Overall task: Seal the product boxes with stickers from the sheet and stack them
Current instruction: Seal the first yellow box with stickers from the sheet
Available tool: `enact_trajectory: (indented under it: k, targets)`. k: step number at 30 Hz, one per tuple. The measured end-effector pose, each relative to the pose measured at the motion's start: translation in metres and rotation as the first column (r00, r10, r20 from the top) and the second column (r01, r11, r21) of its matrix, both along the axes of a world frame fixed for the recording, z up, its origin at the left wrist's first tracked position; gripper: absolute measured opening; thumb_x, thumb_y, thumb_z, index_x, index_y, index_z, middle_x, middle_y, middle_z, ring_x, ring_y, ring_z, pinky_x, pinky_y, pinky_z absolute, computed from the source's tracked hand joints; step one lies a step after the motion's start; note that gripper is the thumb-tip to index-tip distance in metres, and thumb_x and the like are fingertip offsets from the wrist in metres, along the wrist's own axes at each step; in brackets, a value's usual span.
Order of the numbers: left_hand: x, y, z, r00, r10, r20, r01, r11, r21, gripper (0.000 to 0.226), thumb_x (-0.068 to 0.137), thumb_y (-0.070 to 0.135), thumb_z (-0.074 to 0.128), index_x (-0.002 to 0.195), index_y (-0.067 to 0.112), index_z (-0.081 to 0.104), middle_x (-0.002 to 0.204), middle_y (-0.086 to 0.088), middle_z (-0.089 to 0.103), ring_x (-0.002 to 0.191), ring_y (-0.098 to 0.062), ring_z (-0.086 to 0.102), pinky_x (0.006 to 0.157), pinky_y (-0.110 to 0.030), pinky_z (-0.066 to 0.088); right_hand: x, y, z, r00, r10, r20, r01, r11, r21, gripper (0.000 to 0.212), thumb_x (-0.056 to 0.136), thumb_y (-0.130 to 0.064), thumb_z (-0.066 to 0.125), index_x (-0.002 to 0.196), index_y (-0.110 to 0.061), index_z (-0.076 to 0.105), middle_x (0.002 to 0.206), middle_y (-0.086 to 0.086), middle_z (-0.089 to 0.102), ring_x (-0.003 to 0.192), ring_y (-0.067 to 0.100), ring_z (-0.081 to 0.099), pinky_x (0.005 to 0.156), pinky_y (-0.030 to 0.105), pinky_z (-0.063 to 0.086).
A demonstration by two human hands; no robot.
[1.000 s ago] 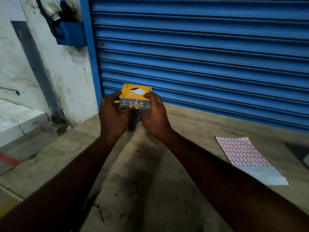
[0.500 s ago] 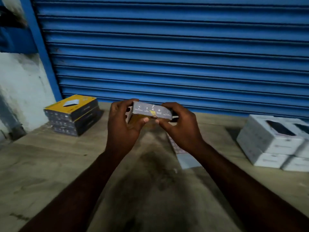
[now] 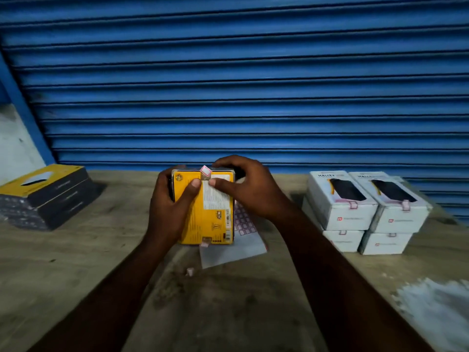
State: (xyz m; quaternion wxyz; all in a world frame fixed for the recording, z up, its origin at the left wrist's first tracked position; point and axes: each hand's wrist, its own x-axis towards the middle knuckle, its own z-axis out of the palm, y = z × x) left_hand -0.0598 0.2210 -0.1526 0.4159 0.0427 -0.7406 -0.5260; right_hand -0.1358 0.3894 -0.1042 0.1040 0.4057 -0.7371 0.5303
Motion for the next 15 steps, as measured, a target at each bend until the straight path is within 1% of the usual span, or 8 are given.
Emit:
enact_trajectory:
  k: [3,6,7,10,12,13,15]
  targets:
    - [-0.001,0.007,-0.01,1.0,0.002,-0.028,-0.002,1.0,-0.009,0.052,0.082,0.043,0.065,0.126,0.019,0.053,0.106,0.016,0.065,0.088,0.009,0.065,0.068,-0.01,0.051,-0.001,0.004,-0.001,0.999,0.047,0.015,-0.047,0.999,0.014,0.032,0.081,-0.025,0.079,0.112,-0.022,0.07,0.108,-0.011,0.07,0.094,-0.004,0.064,0.078,0.009,0.05]
    - [0.002,0.01,-0.013,0.999,0.007,-0.049,-0.009,0.999,-0.041,0.047,0.084,0.037,0.067,0.126,0.024,0.05,0.103,0.034,0.064,0.091,0.009,0.065,0.07,-0.008,0.05,-0.001,0.006,-0.001,0.996,0.085,0.04,-0.086,0.996,0.037,0.026,0.082,-0.022,0.078,0.107,-0.022,0.072,0.105,-0.011,0.071,0.093,-0.003,0.065,0.076,0.011,0.052]
    - [0.004,0.01,-0.014,0.999,0.0,-0.051,-0.002,0.999,-0.044,0.045,0.086,0.035,0.069,0.126,0.025,0.05,0.103,0.036,0.063,0.091,0.008,0.065,0.07,-0.009,0.051,-0.001,0.005,-0.001,0.994,0.099,0.049,-0.101,0.994,0.039,0.025,0.082,-0.021,0.078,0.106,-0.021,0.073,0.105,-0.01,0.071,0.093,-0.002,0.066,0.076,0.014,0.053]
    - [0.011,0.004,-0.019,0.999,-0.023,-0.041,0.02,0.998,-0.059,0.041,0.088,0.037,0.069,0.123,0.028,0.051,0.103,0.035,0.064,0.091,0.005,0.067,0.069,-0.013,0.054,0.003,0.0,-0.004,0.987,0.139,0.079,-0.143,0.989,0.043,0.024,0.081,-0.014,0.078,0.103,-0.02,0.073,0.103,-0.008,0.071,0.093,0.004,0.067,0.079,0.025,0.058]
    - [0.012,-0.001,-0.018,0.998,-0.042,-0.045,0.039,0.997,-0.07,0.039,0.086,0.037,0.066,0.121,0.03,0.051,0.104,0.035,0.063,0.092,0.005,0.067,0.069,-0.013,0.054,0.006,-0.003,-0.003,0.986,0.144,0.083,-0.148,0.988,0.043,0.023,0.081,-0.012,0.078,0.102,-0.019,0.073,0.103,-0.007,0.071,0.094,0.007,0.067,0.082,0.03,0.058]
    - [0.013,-0.003,-0.016,0.997,-0.054,-0.05,0.05,0.996,-0.075,0.038,0.086,0.038,0.066,0.12,0.03,0.051,0.104,0.035,0.063,0.092,0.005,0.066,0.069,-0.012,0.054,0.006,-0.004,-0.001,0.987,0.138,0.083,-0.141,0.989,0.039,0.022,0.081,-0.012,0.078,0.102,-0.017,0.073,0.103,-0.006,0.071,0.094,0.007,0.067,0.082,0.03,0.058]
    - [0.013,-0.008,-0.011,0.996,-0.067,-0.063,0.061,0.993,-0.098,0.039,0.085,0.044,0.065,0.119,0.032,0.051,0.106,0.033,0.063,0.092,0.004,0.066,0.071,-0.012,0.053,0.009,-0.009,0.001,0.987,0.13,0.098,-0.132,0.991,0.017,0.019,0.081,-0.013,0.078,0.1,-0.014,0.073,0.101,-0.005,0.072,0.094,0.006,0.067,0.081,0.025,0.056]
